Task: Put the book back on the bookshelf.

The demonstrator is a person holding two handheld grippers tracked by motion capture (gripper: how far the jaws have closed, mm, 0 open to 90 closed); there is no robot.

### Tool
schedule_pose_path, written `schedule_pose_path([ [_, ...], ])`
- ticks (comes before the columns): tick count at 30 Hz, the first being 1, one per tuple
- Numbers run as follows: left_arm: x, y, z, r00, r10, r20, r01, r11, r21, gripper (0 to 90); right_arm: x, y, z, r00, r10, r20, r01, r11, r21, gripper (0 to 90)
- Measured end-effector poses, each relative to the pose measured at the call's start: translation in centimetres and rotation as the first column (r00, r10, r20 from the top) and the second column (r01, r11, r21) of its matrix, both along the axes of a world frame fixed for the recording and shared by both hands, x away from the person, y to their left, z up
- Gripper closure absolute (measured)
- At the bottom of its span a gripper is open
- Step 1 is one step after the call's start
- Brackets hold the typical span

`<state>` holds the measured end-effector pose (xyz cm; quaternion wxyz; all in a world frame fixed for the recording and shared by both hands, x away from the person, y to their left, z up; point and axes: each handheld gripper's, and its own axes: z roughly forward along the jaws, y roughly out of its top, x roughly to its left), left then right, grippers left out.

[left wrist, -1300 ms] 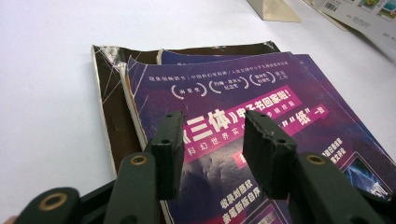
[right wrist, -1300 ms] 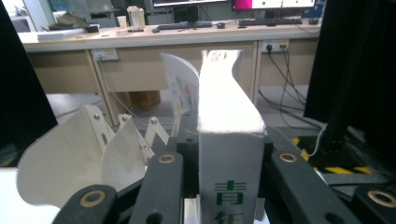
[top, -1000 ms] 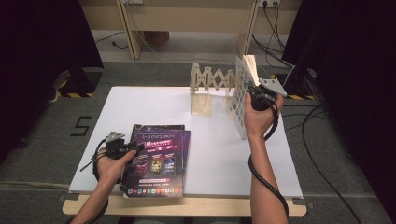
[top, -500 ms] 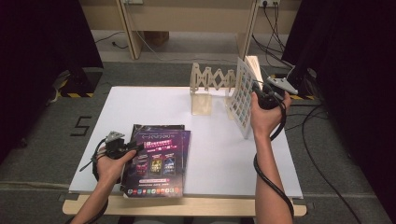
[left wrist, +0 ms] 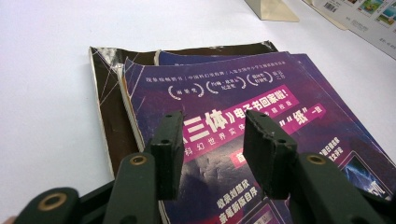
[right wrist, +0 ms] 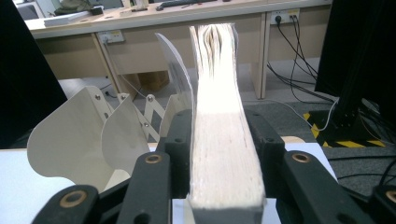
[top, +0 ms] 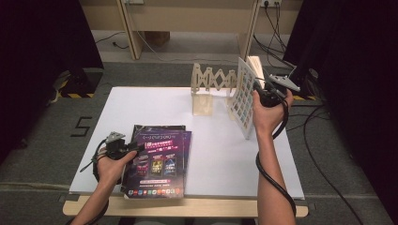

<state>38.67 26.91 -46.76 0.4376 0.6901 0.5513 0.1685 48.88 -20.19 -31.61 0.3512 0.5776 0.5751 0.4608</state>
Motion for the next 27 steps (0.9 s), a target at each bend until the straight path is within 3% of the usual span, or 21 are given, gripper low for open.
schedule_pose_path([
  [5,0.0,0.0,0.0,1.0,-0.001,-0.003,0.001,1.0,0.001,57.4,0.5,0.0,0.3,0.9996,0.007,-0.027,-0.007,0.9999,-0.01,66.4],
  [14,0.0,0.0,0.0,1.0,-0.001,-0.001,0.001,1.0,0.001,57.4,0.5,0.2,0.0,0.9998,-0.001,-0.018,0.001,1.0,-0.008,66.9],
  [27,0.0,0.0,-0.1,1.0,0.0,-0.001,0.0,1.0,0.003,57.4,1.1,0.2,0.1,0.999,-0.009,-0.044,0.008,0.9999,-0.014,68.8],
])
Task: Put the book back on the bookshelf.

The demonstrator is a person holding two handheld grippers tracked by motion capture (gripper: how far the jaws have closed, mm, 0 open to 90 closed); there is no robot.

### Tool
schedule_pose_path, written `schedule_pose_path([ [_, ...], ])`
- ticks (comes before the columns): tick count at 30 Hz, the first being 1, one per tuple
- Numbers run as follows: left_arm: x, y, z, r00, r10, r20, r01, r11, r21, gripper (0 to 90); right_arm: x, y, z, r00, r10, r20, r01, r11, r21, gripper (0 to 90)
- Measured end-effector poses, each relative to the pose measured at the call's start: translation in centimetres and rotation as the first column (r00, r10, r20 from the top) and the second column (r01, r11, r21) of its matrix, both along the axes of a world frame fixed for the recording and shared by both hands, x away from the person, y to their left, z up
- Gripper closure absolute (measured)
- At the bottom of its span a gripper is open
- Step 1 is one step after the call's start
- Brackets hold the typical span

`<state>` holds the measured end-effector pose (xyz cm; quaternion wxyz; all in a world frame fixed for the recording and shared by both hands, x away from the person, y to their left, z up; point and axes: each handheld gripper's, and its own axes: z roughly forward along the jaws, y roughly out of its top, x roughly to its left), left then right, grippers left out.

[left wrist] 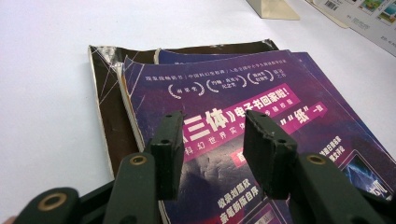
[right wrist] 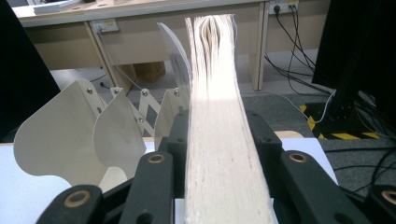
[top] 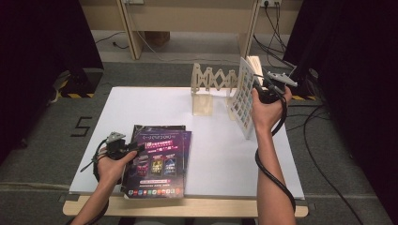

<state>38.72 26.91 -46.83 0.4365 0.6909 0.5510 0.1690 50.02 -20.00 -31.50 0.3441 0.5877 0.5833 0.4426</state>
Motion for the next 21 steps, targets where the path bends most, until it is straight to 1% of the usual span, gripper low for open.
schedule_pose_path([
  [2,0.02,0.0,0.04,1.0,0.002,-0.001,-0.002,1.0,0.001,57.4,0.13,-0.01,0.09,1.0,0.002,-0.008,-0.002,1.0,0.004,69.3],
  [5,0.03,0.0,0.05,1.0,0.001,-0.001,-0.001,1.0,0.0,57.4,0.35,-0.04,0.17,0.9998,-0.005,-0.018,0.005,1.0,-0.004,70.1],
  [7,0.02,-0.01,0.04,1.0,0.0,0.0,0.0,1.0,0.001,57.4,0.46,0.02,0.22,0.9997,-0.008,-0.024,0.008,1.0,0.002,70.7],
  [14,0.02,-0.02,0.06,1.0,-0.002,0.003,0.002,1.0,-0.002,57.3,0.58,0.12,0.41,0.9992,-0.023,-0.033,0.021,0.9991,-0.037,73.5],
  [18,0.03,-0.01,0.07,1.0,-0.001,0.002,0.001,1.0,-0.002,57.4,0.55,0.1,0.38,0.9993,-0.027,-0.026,0.025,0.9985,-0.049,74.0],
  [21,0.03,-0.01,0.04,1.0,0.0,0.0,0.0,1.0,-0.001,57.4,0.44,0.16,0.31,0.9994,-0.031,-0.018,0.03,0.9984,-0.049,74.2],
])
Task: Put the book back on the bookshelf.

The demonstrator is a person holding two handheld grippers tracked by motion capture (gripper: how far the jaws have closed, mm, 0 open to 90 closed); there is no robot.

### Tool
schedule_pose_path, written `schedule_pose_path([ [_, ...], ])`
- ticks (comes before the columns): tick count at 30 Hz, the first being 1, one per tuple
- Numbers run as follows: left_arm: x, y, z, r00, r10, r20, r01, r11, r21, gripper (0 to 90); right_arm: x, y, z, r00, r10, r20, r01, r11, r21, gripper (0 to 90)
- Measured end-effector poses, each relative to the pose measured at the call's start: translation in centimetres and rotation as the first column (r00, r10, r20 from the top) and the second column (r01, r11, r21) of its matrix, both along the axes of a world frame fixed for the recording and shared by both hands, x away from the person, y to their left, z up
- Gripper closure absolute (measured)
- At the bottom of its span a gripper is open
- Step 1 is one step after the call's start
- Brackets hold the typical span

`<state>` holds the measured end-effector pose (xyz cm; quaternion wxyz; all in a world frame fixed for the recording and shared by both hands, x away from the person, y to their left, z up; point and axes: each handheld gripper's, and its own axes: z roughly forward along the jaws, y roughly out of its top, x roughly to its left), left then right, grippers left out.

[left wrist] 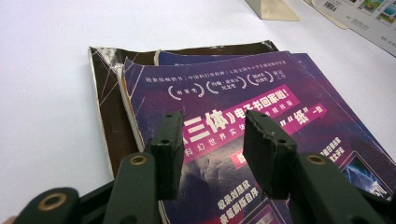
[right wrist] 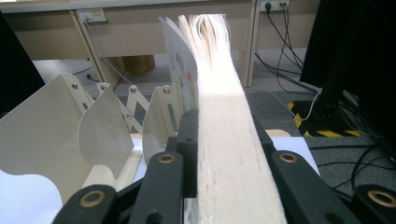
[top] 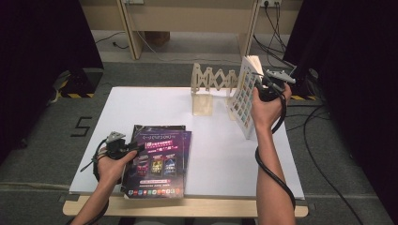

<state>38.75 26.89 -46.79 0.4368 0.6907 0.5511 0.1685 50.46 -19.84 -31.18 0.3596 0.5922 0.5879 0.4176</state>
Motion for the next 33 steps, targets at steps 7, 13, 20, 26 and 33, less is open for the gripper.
schedule_pose_path([
  [7,0.0,0.0,0.0,1.0,0.001,0.001,-0.001,1.0,-0.002,57.4,0.0,0.1,0.3,1.0,0.005,-0.005,-0.005,0.9999,0.01,74.3],
  [13,0.0,0.0,0.0,1.0,0.002,-0.001,-0.002,1.0,-0.003,57.4,0.1,0.4,0.4,0.9999,0.015,0.004,-0.015,0.9998,0.008,74.4],
  [20,0.0,0.0,0.0,1.0,0.004,0.0,-0.004,1.0,-0.005,57.5,0.3,0.7,0.6,0.9997,0.013,0.02,-0.014,0.9996,0.025,74.5],
  [26,0.0,0.0,0.1,1.0,0.003,0.002,-0.003,1.0,-0.005,57.5,0.9,0.7,0.9,0.9998,0.008,0.017,-0.008,0.9997,0.023,74.6],
  [33,0.0,0.1,0.0,1.0,0.004,0.002,-0.004,1.0,-0.004,57.5,1.7,0.9,1.1,0.9996,0.009,0.028,-0.01,0.9995,0.03,74.6],
])
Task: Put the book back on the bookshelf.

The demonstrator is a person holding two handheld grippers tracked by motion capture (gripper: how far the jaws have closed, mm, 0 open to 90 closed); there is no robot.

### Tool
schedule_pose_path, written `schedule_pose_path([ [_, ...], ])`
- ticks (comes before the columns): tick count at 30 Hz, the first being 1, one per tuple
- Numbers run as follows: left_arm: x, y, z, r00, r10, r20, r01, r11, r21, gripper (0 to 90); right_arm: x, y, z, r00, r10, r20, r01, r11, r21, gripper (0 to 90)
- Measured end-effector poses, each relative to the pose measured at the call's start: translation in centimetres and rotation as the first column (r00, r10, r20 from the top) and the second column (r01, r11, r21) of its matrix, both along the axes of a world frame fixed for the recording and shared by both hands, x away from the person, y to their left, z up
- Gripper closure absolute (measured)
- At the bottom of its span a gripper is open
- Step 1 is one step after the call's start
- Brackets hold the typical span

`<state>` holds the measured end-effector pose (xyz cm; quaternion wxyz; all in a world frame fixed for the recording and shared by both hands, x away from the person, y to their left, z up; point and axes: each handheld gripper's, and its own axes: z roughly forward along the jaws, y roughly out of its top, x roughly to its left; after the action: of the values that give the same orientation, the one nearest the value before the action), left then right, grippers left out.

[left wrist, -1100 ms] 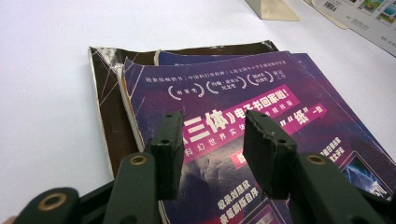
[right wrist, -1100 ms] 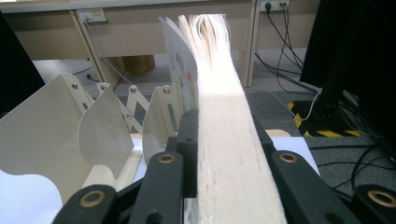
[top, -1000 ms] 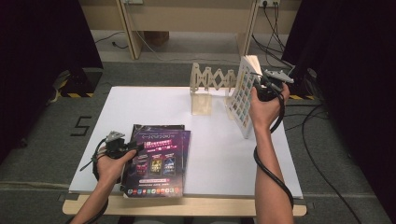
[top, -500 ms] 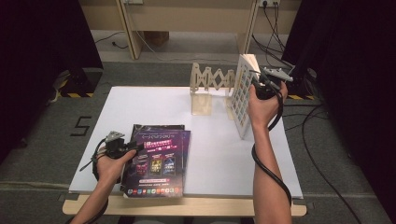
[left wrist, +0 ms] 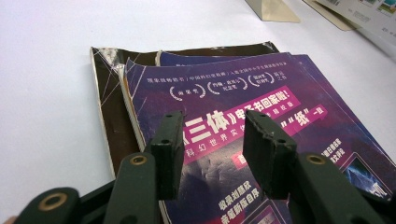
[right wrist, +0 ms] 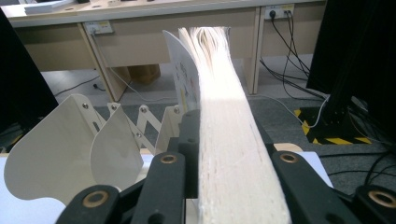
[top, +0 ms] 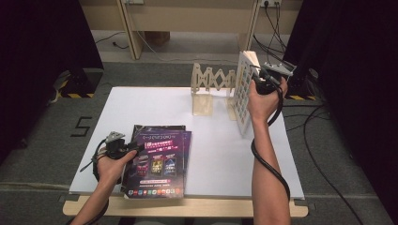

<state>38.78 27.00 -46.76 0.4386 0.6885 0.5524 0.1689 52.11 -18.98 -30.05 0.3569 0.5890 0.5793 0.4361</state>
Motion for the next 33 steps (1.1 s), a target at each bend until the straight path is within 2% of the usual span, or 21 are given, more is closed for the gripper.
schedule_pose_path([
  [20,0.1,0.1,-0.1,1.0,0.002,-0.002,-0.002,1.0,0.0,57.7,1.8,0.1,0.1,0.9986,-0.021,0.049,0.021,0.9997,0.012,74.5],
  [24,0.1,0.2,-0.1,1.0,0.005,-0.001,-0.005,1.0,-0.001,57.7,2.2,0.2,-0.3,0.9985,-0.022,0.05,0.021,0.9996,0.021,74.5],
  [33,0.1,0.2,-0.2,1.0,0.001,0.0,-0.001,1.0,0.0,57.7,2.0,0.6,-1.8,0.9973,-0.034,0.065,0.035,0.9993,-0.013,74.0],
])
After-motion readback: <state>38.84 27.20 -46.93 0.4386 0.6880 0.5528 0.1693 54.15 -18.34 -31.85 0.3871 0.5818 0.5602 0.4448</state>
